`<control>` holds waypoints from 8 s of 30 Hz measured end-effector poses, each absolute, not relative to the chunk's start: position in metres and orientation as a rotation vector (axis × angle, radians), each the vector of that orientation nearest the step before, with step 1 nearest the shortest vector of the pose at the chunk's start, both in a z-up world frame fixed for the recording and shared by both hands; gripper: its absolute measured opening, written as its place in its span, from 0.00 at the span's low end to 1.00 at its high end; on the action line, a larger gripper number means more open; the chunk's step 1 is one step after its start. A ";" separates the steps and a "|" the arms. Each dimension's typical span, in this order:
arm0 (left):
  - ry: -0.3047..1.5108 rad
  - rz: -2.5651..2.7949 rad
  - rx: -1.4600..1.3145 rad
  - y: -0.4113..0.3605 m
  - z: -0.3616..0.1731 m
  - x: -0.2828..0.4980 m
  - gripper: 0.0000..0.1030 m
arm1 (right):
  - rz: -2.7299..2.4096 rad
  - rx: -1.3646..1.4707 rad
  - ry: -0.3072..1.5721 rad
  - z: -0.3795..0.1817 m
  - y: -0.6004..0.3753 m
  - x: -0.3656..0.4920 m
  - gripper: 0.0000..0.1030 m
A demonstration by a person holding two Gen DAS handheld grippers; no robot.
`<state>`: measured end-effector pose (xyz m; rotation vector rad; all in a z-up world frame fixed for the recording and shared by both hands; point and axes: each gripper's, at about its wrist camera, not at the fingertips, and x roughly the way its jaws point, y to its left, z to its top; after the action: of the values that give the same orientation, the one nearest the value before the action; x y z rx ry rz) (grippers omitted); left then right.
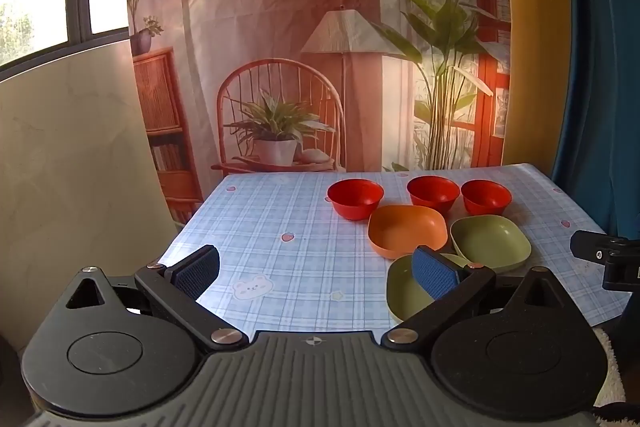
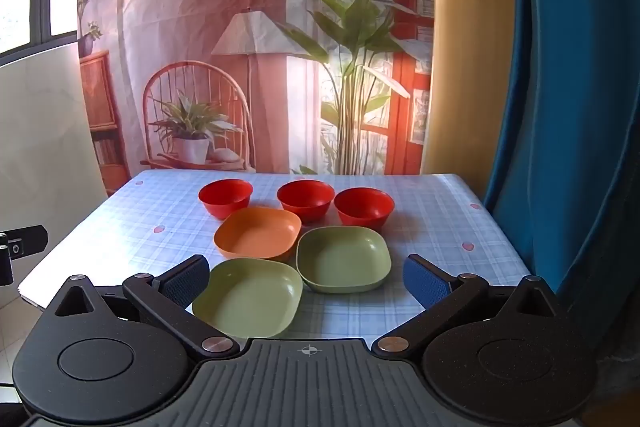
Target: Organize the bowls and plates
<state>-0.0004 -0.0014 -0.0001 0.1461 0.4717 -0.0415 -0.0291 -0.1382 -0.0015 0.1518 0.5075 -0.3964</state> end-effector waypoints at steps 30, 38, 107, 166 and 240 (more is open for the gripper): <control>0.492 -0.063 0.146 0.001 0.000 0.002 1.00 | -0.401 0.163 0.510 -0.004 -0.141 -0.030 1.00; 0.491 -0.063 0.146 0.000 0.000 0.002 1.00 | -0.401 0.162 0.509 -0.008 -0.140 -0.028 1.00; 0.458 -0.114 0.036 0.004 0.004 0.085 1.00 | -0.400 0.160 0.266 0.002 -0.200 0.015 1.00; 0.954 -0.325 -0.141 -0.020 -0.193 0.342 0.15 | -0.129 0.316 0.744 -0.167 -0.251 0.224 0.40; 0.893 -0.399 -0.024 -0.032 -0.147 0.192 0.48 | -0.156 0.412 0.709 -0.146 -0.244 0.098 0.36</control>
<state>0.1915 -0.0316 -0.1468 -0.0237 0.8934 -0.3988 0.0976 -0.2442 -0.1456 0.4117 0.7086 -0.1556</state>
